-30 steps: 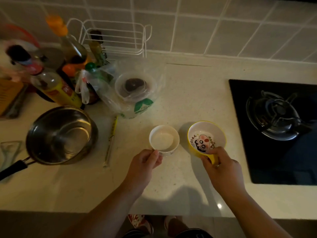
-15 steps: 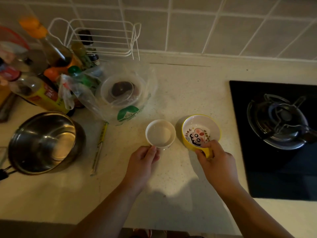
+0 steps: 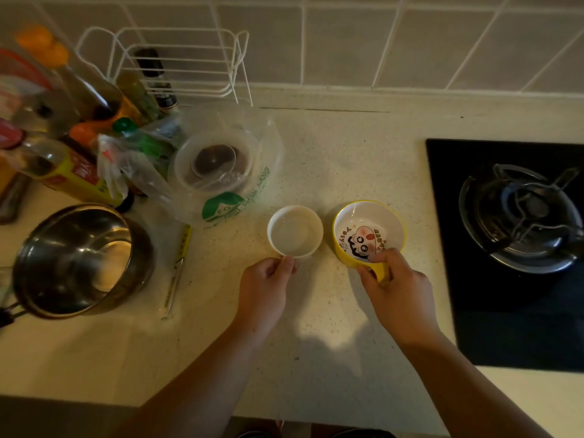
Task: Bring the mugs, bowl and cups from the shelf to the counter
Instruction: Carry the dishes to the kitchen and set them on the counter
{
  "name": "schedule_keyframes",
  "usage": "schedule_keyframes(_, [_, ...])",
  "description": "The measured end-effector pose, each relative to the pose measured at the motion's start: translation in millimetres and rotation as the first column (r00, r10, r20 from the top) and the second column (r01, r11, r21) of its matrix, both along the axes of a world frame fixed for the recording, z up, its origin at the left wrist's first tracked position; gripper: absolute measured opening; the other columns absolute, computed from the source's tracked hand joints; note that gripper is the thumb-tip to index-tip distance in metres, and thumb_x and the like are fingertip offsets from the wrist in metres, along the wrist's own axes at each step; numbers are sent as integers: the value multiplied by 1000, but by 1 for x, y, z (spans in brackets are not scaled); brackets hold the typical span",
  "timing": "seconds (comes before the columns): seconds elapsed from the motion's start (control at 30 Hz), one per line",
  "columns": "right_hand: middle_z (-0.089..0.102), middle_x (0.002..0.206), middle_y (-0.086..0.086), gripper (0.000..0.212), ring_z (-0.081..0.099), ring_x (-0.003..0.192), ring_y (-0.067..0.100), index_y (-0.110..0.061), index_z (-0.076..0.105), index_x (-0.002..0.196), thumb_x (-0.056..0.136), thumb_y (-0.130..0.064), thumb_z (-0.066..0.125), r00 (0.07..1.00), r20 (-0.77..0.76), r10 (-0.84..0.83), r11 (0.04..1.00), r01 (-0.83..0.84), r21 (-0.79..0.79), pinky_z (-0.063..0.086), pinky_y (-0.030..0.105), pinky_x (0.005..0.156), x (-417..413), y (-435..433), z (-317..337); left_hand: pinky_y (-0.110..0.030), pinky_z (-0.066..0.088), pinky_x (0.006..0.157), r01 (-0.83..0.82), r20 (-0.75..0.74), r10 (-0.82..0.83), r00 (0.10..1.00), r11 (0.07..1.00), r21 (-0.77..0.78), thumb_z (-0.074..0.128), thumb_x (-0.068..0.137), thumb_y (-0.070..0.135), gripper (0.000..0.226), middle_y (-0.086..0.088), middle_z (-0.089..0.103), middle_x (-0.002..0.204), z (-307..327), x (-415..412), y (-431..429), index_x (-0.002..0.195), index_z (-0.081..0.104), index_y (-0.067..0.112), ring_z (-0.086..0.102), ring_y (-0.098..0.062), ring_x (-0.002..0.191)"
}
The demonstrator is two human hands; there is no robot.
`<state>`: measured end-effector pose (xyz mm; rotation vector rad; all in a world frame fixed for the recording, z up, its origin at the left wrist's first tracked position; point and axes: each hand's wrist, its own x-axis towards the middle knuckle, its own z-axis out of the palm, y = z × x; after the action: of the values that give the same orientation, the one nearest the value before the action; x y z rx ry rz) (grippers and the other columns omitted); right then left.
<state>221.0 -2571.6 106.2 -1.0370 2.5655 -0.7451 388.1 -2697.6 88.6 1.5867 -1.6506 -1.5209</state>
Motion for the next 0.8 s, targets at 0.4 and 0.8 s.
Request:
schedule_keyframes(0.4, [68, 66, 0, 45, 63, 54, 21, -26, 45, 122, 85, -46, 57, 999, 47, -12, 1000, 13, -25, 57, 41, 55, 4, 4, -11, -25, 50, 63, -47, 9, 47, 999, 998, 32, 67, 89, 37, 26, 1, 72, 63, -5, 2, 3, 65, 74, 26, 57, 2, 53])
schedule_keyframes(0.8, [65, 75, -2, 72, 66, 63, 24, -29, 22, 140, 81, -50, 58, 998, -20, -67, 995, 65, -74, 46, 30, 53, 22, 20, -23, -34, 61, 76, -19, -170, 29, 985, 998, 60, 67, 90, 21, 10, 7, 76, 75, 0, 25, 5, 84, 73, 25, 72, -11, 74])
